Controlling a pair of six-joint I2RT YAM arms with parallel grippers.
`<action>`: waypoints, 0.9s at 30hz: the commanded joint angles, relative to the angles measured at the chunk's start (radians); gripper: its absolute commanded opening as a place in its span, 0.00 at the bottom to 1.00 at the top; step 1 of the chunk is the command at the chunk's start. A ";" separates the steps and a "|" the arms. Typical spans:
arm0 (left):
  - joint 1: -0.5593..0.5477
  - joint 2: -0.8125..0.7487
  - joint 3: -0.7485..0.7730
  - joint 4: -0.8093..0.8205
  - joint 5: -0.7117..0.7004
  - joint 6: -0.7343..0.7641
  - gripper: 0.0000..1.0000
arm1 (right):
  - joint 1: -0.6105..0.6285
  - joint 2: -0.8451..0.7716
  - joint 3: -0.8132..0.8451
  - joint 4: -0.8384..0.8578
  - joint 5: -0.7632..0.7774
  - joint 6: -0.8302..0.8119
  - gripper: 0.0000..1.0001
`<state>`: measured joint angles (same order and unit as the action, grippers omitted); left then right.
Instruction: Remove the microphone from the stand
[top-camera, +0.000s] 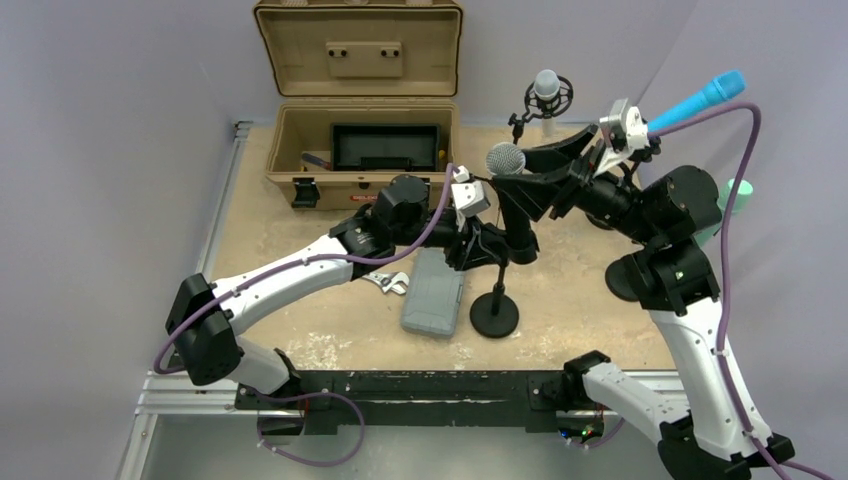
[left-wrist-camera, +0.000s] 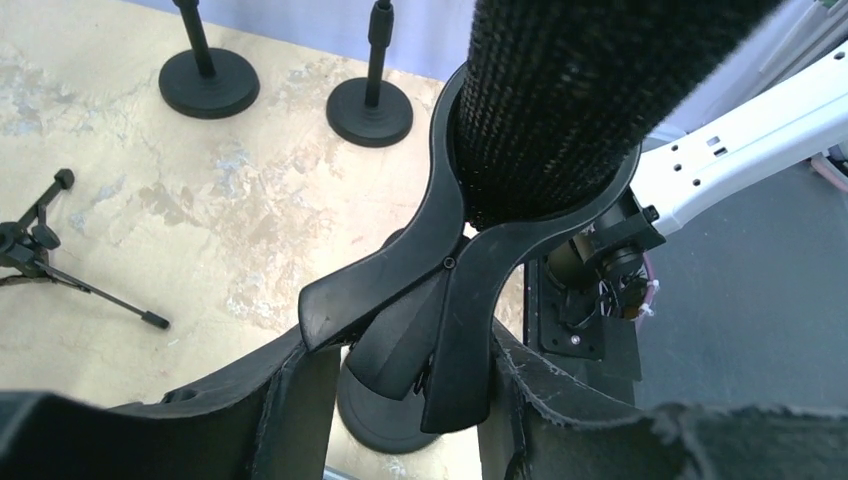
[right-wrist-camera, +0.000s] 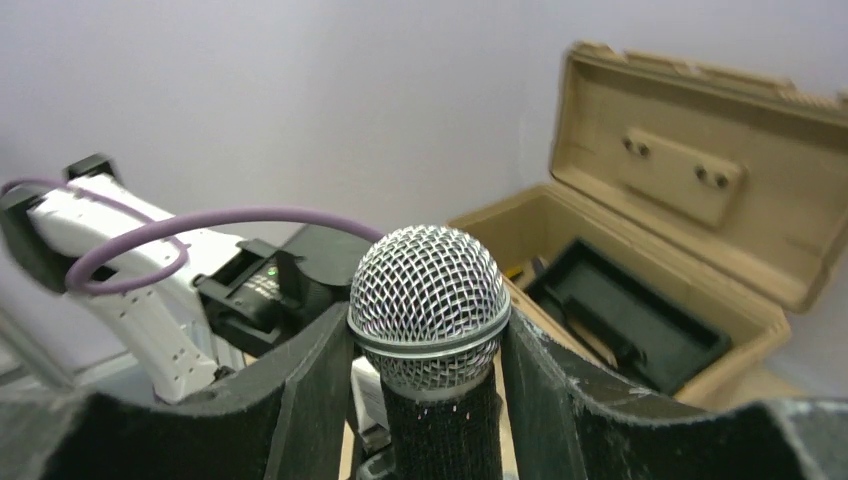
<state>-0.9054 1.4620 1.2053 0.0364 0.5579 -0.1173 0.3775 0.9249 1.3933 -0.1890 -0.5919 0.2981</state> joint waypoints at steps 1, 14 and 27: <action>-0.003 0.044 0.052 -0.145 -0.058 0.008 0.00 | -0.004 -0.052 -0.036 0.332 -0.369 -0.082 0.00; -0.004 0.054 0.037 -0.186 -0.211 0.017 0.00 | -0.005 -0.149 -0.006 0.183 0.410 0.238 0.00; 0.004 -0.125 -0.152 0.078 0.006 -0.041 0.50 | -0.004 -0.236 -0.085 0.136 -0.023 -0.170 0.00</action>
<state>-0.9100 1.4643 1.1511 -0.0952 0.4679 -0.1017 0.3737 0.6788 1.2919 -0.0715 -0.4934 0.2878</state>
